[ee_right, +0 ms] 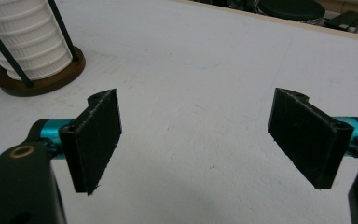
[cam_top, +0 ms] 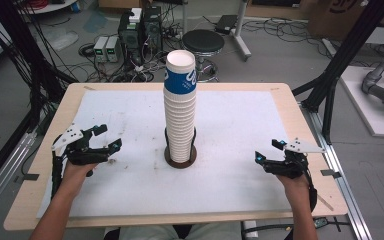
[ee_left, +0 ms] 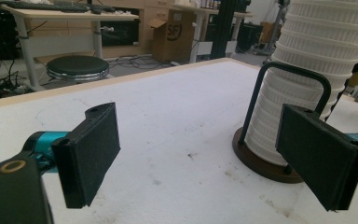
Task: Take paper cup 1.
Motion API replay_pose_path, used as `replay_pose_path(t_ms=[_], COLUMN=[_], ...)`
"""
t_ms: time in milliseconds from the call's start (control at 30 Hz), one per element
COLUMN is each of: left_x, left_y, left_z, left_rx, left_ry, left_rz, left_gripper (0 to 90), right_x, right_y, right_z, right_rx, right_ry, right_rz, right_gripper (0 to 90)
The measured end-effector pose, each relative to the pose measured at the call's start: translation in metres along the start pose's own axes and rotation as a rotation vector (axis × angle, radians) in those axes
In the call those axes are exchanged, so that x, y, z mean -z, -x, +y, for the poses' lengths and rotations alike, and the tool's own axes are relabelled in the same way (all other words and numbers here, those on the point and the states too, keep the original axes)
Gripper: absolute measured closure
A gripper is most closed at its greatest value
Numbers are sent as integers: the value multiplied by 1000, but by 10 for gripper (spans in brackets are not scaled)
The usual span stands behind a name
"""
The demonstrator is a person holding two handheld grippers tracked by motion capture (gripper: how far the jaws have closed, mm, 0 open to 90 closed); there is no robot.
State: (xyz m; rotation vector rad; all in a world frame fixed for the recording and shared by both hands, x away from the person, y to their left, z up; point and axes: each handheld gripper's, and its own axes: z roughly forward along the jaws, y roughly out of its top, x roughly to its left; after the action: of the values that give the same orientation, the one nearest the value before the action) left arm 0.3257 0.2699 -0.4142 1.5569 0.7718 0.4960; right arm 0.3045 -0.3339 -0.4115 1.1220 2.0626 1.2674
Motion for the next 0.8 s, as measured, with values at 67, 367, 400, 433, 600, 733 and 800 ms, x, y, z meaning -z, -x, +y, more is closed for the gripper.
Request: replay_pose_path(t_ms=[67, 367, 400, 433, 600, 733, 800], left_x=[0, 2, 2, 2, 3, 2, 2], left_y=[0, 2, 2, 2, 4, 7, 7], left_z=[0, -1, -1, -1, -1, -2, -2], left_rx=[1, 7, 7, 3, 4, 12, 15], left_ry=[2, 3, 3, 3, 0, 2, 5], left_rz=[-1, -5, -5, -8, -19, -46, -48], left_gripper=[134, 134, 134, 134, 134, 134, 134], right_x=[0, -2, -2, -3, -3, -5, -5], right_y=[0, -1, -1, -3, -8, -14, -18], right_z=[0, 1, 1, 2, 10, 18, 26], right_rx=[0, 1, 1, 2, -15, -13, -7], right_ry=[0, 2, 2, -2, 17, 19, 32], right_rz=[1, 19, 19, 24, 70, 112, 144], right_gripper=[177, 176, 176, 176, 176, 176, 176])
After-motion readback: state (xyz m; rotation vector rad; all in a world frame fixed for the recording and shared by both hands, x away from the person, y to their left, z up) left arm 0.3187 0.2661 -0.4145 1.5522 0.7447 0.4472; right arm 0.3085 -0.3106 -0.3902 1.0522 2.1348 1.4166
